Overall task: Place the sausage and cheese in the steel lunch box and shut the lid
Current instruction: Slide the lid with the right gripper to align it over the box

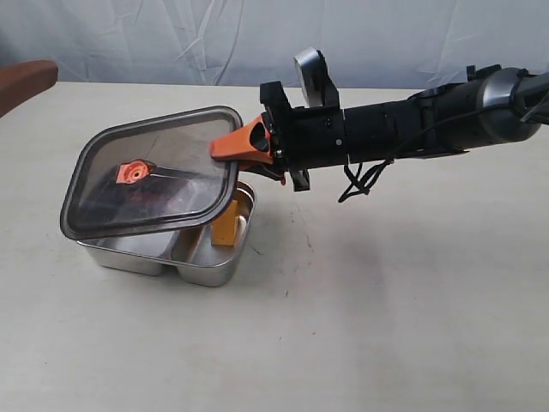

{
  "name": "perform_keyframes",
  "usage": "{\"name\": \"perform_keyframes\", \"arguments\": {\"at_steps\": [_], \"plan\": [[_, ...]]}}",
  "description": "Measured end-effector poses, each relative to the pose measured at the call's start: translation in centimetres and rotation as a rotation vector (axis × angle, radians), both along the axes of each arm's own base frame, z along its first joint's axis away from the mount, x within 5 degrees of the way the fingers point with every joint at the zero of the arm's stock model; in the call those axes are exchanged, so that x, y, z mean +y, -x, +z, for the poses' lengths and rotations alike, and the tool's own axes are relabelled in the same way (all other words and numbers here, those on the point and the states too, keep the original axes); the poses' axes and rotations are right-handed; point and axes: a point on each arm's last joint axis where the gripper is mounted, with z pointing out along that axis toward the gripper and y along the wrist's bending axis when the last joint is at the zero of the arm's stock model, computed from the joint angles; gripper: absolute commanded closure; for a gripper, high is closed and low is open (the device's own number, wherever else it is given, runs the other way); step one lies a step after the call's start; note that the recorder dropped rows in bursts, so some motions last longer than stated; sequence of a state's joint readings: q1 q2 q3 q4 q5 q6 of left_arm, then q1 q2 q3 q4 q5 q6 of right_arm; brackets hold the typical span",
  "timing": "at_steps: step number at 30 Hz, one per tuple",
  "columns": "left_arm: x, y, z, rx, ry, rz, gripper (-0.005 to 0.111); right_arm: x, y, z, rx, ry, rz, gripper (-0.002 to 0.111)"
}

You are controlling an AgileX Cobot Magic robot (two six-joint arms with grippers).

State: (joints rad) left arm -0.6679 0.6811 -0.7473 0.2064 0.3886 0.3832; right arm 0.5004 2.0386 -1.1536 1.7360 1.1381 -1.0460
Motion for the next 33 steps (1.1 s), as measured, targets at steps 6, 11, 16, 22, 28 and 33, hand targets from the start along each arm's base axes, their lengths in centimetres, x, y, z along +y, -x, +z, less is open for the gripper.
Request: {"name": "perform_keyframes", "arguments": {"at_steps": [6, 11, 16, 22, 28, 33], "plan": [[0.0, 0.0, 0.0, 0.000, 0.000, 0.000, 0.053, 0.0, -0.3, -0.3, -0.009, 0.033, -0.033, 0.109], [0.0, 0.0, 0.0, 0.000, 0.000, 0.000, 0.053, 0.0, -0.5, -1.4, 0.022, 0.055, -0.043, 0.109], [0.0, 0.0, 0.0, 0.000, 0.000, 0.000, 0.053, 0.1, -0.6, -2.8, 0.072, 0.074, -0.053, 0.109], [0.0, 0.0, 0.0, 0.000, 0.000, 0.000, 0.053, -0.1, -0.4, -3.4, 0.092, 0.093, -0.061, 0.109], [0.0, 0.0, 0.0, 0.000, 0.000, 0.000, 0.053, -0.3, 0.0, -3.9, 0.088, 0.152, -0.016, 0.109], [0.0, 0.0, 0.0, 0.000, 0.000, 0.000, 0.053, -0.4, 0.1, -4.1, 0.087, 0.172, -0.003, 0.109]]}}
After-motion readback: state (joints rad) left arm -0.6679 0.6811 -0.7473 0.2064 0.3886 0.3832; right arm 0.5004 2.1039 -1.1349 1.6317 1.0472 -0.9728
